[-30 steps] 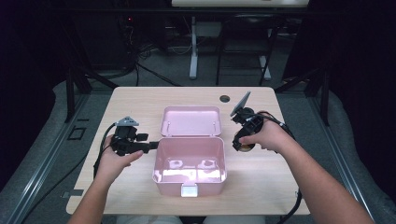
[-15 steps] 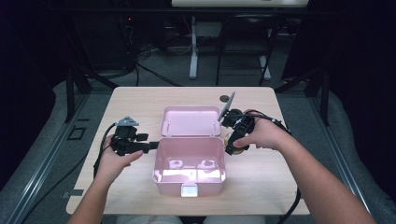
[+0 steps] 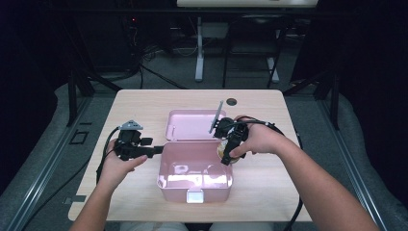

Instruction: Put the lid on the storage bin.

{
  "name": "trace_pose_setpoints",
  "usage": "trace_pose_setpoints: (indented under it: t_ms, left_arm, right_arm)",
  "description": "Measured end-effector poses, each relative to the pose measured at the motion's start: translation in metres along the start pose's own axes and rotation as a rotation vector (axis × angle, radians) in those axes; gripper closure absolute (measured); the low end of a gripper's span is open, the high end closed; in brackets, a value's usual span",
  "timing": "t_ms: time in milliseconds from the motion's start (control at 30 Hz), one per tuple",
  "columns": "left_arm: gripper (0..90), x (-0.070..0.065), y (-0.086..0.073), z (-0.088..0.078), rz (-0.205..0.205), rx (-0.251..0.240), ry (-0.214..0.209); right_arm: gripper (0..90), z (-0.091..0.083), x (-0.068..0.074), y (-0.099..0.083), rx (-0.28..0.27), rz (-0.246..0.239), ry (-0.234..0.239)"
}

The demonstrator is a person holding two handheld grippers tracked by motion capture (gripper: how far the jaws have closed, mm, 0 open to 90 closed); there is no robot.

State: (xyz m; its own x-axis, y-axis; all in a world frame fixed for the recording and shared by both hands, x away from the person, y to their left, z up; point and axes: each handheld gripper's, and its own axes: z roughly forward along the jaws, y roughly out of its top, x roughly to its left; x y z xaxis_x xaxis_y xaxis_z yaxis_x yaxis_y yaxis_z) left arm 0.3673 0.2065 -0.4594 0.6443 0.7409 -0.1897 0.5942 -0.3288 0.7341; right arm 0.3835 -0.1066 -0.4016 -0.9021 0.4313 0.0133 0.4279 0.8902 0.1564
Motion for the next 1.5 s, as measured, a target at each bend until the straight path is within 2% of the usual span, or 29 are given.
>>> trace_pose_setpoints:
  t_ms: [200,433,800,1200,1400,1500]
  left_arm:
    - [37.8,0.001,0.0,-0.001,-0.002,-0.004,0.002]
    - [37.8,0.0,0.0,-0.001,-0.004,-0.002,0.001]
    - [37.8,0.001,0.0,-0.001,-0.005,-0.007,0.003]
    - [37.8,0.001,0.0,-0.001,-0.006,0.001,0.0]
    - [37.8,0.001,-0.001,0.001,-0.006,0.001,0.002]
    - [37.8,0.001,-0.001,0.0,-0.007,0.002,0.003]
  right_arm:
    - [19.7,0.004,0.006,0.009,-0.002,-0.035,0.01]
    - [19.7,0.01,0.013,0.016,0.001,-0.121,0.017]
    - [19.7,0.018,0.02,0.024,0.021,-0.162,0.011]
    - [19.7,0.03,0.026,0.029,0.036,-0.229,0.008]
    - [19.7,0.034,0.026,0.031,0.042,-0.239,0.007]
    - [19.7,0.037,0.026,0.031,0.034,-0.235,0.022]
